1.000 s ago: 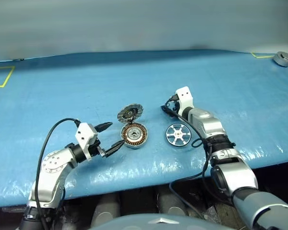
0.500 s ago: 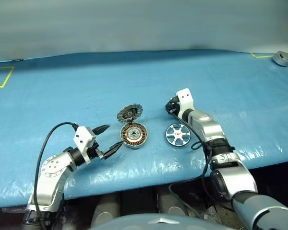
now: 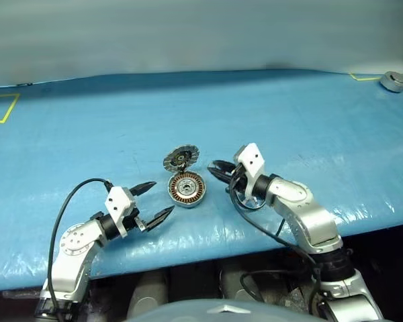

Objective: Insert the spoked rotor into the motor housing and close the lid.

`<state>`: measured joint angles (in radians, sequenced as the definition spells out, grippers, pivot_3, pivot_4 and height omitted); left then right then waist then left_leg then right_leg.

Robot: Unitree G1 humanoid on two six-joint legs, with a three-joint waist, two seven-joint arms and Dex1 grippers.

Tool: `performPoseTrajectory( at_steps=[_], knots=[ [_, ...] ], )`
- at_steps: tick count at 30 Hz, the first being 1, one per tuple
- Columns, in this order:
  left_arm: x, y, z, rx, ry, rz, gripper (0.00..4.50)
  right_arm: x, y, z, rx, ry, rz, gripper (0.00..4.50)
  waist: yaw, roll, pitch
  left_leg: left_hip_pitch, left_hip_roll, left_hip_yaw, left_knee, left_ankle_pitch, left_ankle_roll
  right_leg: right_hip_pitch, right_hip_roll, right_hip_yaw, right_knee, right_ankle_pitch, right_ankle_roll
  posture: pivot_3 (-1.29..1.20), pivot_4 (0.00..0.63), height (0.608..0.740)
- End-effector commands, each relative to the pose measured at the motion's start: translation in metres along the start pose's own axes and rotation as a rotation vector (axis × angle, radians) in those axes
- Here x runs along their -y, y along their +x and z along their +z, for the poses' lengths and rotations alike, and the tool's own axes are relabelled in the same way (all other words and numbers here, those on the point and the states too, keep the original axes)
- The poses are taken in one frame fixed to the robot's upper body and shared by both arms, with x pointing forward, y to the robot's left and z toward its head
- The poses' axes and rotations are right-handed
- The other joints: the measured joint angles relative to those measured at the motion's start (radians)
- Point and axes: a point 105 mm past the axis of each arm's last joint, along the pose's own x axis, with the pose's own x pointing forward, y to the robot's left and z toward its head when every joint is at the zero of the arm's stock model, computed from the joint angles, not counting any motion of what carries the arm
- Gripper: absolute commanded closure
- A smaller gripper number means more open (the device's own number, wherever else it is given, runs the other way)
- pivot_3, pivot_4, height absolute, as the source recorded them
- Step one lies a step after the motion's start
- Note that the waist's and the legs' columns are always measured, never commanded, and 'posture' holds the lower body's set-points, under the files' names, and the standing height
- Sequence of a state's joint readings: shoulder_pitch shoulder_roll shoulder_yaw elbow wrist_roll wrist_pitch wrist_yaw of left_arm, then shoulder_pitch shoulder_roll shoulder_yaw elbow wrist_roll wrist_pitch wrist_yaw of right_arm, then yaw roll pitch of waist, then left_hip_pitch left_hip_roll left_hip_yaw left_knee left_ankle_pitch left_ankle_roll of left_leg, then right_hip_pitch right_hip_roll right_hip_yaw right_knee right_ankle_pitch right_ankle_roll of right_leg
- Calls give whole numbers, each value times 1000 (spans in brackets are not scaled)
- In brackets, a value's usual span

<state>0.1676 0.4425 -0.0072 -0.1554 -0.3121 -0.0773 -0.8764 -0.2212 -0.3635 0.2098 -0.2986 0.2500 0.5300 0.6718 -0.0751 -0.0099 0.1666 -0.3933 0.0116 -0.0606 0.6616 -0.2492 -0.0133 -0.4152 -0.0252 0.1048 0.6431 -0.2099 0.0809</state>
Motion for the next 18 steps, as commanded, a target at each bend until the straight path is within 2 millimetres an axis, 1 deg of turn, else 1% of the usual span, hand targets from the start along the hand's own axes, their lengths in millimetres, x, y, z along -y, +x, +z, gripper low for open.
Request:
performPoseTrajectory(
  at_steps=[1, 4, 9, 14, 18],
  knots=[
    [-3, -8, 4, 17, 29, -20, 0, -19, 6, 9, 31, -14, 84, 3848, 2, 0, 0, 0, 0, 0, 0, 0, 0, 0, 0, 0, 0, 0, 0, 0, 150, 740],
    [0, -10, -1, -1, 25, -37, 0, -22, 16, 3, 11, -11, 95, 3848, 3, 0, 0, 0, 0, 0, 0, 0, 0, 0, 0, 0, 0, 0, 0, 0, 150, 740],
    [3, -13, -3, 5, 6, -43, 0, -23, 30, -3, -15, -10, 105, 3848, 7, -1, 1, -1, 0, 0, 0, 0, 0, -1, 0, 0, -1, 0, 0, 0, 150, 740],
    [2, -17, -6, -6, 7, -32, 0, -24, 36, -7, -29, 1, 114, 3848, 7, -1, 1, -1, 0, 0, -1, 0, 0, -1, 0, 0, -1, 0, 0, 0, 150, 740],
    [1, -18, -6, -3, 12, -18, 0, -25, 36, -13, -58, 11, 118, 3848, 8, -1, 1, -1, 0, 0, -1, 0, 0, -1, 0, 0, -1, 0, 0, 0, 150, 740]
  ],
)
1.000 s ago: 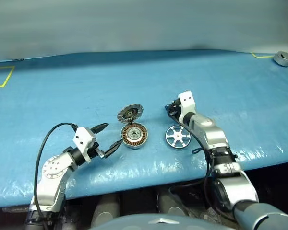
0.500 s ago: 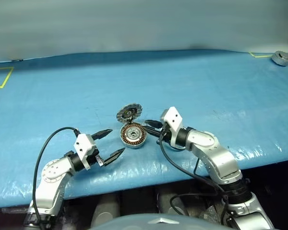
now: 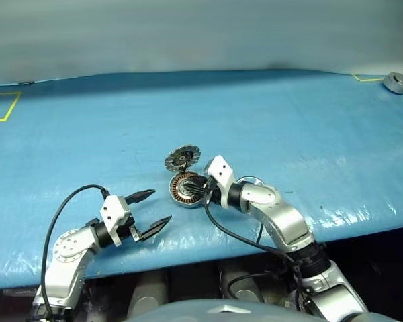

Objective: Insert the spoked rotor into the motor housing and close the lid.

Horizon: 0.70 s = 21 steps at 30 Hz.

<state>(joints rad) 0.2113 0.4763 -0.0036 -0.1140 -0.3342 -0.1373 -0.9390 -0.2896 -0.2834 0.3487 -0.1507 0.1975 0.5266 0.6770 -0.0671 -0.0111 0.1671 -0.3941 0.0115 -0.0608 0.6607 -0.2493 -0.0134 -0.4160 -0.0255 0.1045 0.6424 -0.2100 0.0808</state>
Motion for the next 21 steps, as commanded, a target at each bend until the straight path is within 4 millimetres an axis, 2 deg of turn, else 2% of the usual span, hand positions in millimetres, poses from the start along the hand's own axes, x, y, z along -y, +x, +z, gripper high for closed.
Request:
performPoseTrajectory(
  at_steps=[1, 14, 21],
  knots=[
    [-5, -5, 5, 21, 22, 28, 0, -1, 0, 6, 16, -19, 6, 3848, 0, 0, 0, 0, 0, 0, 0, 0, 0, 0, 0, 0, 0, 0, 0, 0, 150, 740],
    [-6, -2, 3, 25, 25, 24, 0, 0, 0, -10, -42, 6, -6, 3848, -1, 0, 0, 0, 0, 0, 0, 0, 0, 0, 0, 0, 0, 0, 0, 0, 150, 740],
    [-7, -2, 2, 22, 26, 33, 0, 3, 0, -5, -18, -12, -21, 1552, 0, 0, 0, 0, 0, 0, 0, 0, 0, 0, 0, 0, 0, 0, 0, 0, 150, 740]
  ],
)
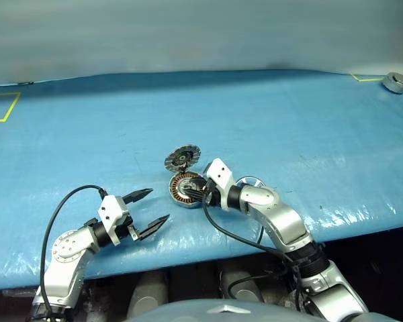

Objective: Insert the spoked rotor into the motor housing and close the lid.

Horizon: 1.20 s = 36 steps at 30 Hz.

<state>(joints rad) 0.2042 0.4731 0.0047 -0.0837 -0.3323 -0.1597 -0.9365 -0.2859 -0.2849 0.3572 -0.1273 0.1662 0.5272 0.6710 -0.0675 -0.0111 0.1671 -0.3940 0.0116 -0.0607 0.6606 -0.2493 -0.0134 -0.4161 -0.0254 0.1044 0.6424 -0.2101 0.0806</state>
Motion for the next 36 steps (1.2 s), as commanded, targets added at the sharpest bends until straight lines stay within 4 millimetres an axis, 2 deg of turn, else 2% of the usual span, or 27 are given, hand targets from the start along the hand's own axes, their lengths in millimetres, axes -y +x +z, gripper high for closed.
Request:
performPoseTrajectory(
  at_steps=[1, 5, 16, 29, 30, 36],
  knots=[
    [-3, 0, 4, 21, 21, 16, 0, 0, -1, 6, 27, -10, -2, 1227, 0, 0, 0, 0, 0, 0, 0, 0, 0, 0, 0, 0, 0, 0, 0, 0, 150, 740],
    [-3, 1, 3, 21, 20, 19, 0, 0, -2, 12, 47, -18, 0, 20, 0, 0, 0, 0, 0, 0, 0, 0, 0, 0, 0, 0, 0, 0, 0, 0, 150, 740],
    [-3, 2, 3, 24, 17, 23, 0, -2, -5, 23, 109, 12, 9, 20, 0, 0, 0, 0, 0, 0, 0, 0, 0, 0, 0, 0, 0, 0, 0, 0, 150, 740],
    [-1, 2, 2, 27, 17, 28, 0, 2, -11, 26, 116, 7, 10, 4281, 0, 0, 0, 0, 0, 0, -1, 0, 0, 0, 0, 0, 0, 0, 0, 0, 150, 740],
    [-1, 2, 2, 27, 17, 28, 0, 1, -10, 25, 114, 3, 12, 4429, 0, 0, 0, 0, 0, 0, -1, 0, 0, 0, 0, 0, 0, 0, 0, 0, 150, 740],
    [-1, 2, 2, 28, 18, 33, 0, 7, -13, 24, 98, -12, -20, 4429, 0, 0, 0, 0, 0, 0, -1, 0, 0, -1, 0, 0, 0, 0, 0, 0, 150, 740]
  ],
)
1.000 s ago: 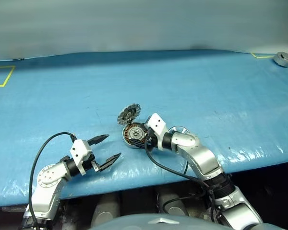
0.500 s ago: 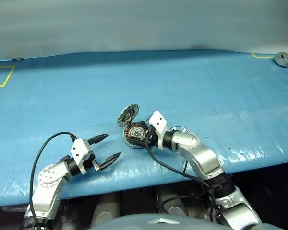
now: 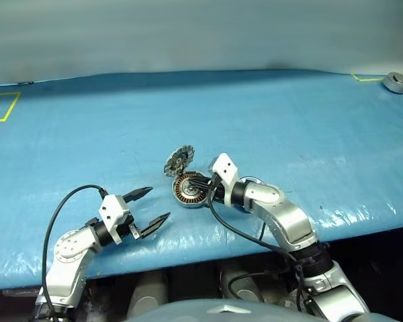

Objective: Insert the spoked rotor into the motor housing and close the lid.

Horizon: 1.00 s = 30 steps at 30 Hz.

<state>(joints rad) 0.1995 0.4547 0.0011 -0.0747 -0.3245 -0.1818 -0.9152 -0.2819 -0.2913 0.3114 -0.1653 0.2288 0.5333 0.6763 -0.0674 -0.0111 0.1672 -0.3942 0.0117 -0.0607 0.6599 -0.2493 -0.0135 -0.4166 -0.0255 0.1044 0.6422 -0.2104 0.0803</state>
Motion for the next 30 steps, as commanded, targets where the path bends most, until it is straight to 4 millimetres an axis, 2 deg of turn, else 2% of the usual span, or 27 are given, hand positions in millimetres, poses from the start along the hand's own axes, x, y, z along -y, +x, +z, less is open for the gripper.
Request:
performPoseTrajectory(
  at_steps=[1, 12, 22, 30],
  knots=[
    [0, -1, 1, 8, 10, 10, 0, 5, -5, 11, 28, -45, -24, 4429, 0, 0, 0, 0, 0, 0, 0, 0, 0, 0, 0, 0, 0, 0, 0, 0, 150, 740],
    [-1, 0, 1, 5, 12, 14, 0, 13, -16, 2, -52, -124, -24, 4429, 0, 0, 0, 0, 0, 0, 0, 0, 0, 0, 0, 0, 0, 0, 0, 0, 150, 740],
    [-2, 0, 1, 2, 20, 17, 0, -15, -22, -18, -156, -146, 151, 4429, 1, 0, 0, 0, 0, 0, -1, 0, 0, 0, 0, 0, -1, 0, 0, 0, 150, 740],
    [-4, -1, 3, 1, 34, 23, 0, -23, -18, -18, -154, -138, 176, 4429, 1, -1, 0, 0, 0, 0, -1, 0, 0, 0, 0, 0, -1, 0, 0, 0, 150, 740]
  ],
)
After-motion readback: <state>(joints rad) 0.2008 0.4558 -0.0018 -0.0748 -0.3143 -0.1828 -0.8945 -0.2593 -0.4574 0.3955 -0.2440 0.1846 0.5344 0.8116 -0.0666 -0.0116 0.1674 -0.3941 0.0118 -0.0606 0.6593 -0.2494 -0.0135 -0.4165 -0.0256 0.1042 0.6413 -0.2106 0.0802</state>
